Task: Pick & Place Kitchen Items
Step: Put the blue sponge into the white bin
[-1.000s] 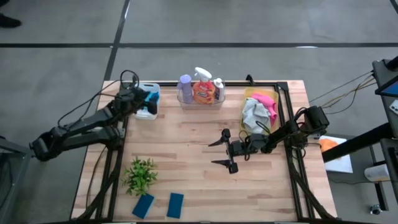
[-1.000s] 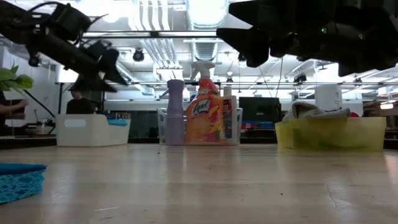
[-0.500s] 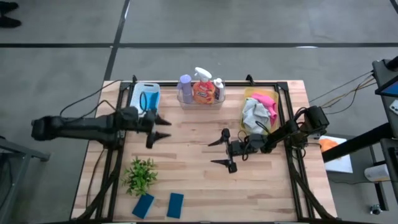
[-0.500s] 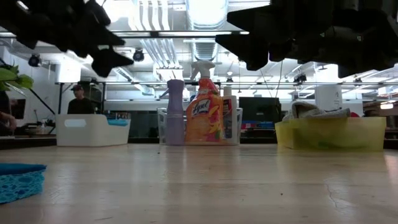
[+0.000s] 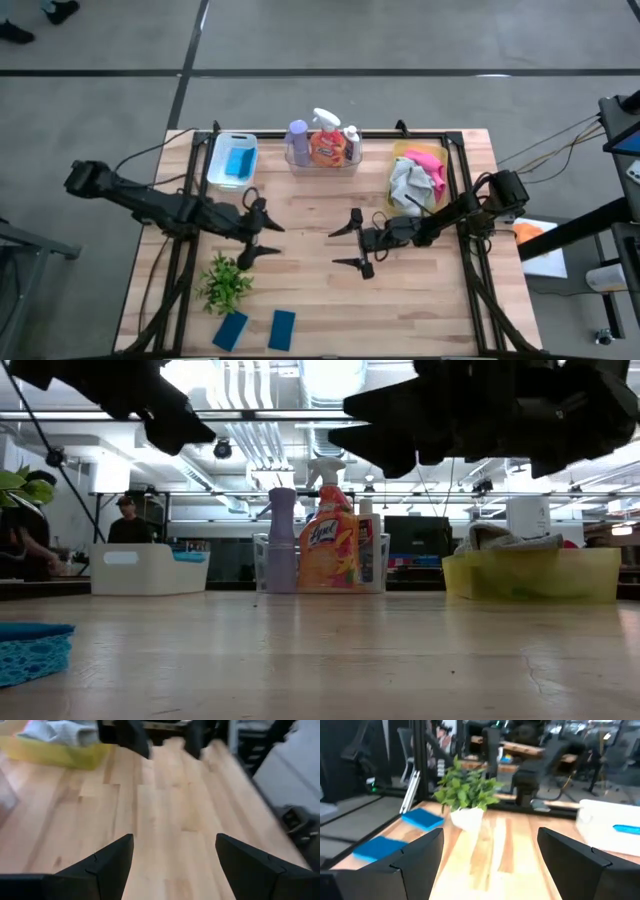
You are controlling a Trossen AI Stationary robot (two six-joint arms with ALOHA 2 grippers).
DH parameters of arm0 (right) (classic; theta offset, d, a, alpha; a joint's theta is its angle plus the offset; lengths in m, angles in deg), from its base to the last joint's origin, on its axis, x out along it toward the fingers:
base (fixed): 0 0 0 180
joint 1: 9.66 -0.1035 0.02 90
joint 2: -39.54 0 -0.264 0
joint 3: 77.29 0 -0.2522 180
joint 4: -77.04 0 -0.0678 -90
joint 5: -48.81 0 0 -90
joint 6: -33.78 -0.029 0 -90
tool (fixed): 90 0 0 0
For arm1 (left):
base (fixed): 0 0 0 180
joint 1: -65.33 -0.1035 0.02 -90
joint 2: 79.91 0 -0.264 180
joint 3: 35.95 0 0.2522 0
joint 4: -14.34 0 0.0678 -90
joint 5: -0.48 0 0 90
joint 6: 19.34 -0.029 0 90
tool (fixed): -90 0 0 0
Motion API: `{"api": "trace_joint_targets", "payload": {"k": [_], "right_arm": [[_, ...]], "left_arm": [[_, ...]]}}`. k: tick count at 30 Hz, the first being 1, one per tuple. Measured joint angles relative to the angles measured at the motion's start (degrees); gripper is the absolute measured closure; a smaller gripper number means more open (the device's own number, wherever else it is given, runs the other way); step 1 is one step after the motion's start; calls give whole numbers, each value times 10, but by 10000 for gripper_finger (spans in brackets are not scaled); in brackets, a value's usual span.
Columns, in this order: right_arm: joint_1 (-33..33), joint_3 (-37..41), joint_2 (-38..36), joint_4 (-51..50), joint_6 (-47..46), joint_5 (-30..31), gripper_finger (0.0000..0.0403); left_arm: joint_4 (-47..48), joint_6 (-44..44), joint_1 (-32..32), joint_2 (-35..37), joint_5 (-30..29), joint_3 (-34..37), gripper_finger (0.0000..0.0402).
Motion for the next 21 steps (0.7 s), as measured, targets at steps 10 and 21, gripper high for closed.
{"api": "trace_joint_targets", "payload": {"k": [10,21], "right_arm": [[-39,-159,0,-296,-9,-59,78],[-75,-273,117,-351,6,-62,78]], "left_arm": [[-123,-65,0,-23,-60,21,113],[-174,-96,-1,51,-119,75,113]]}}
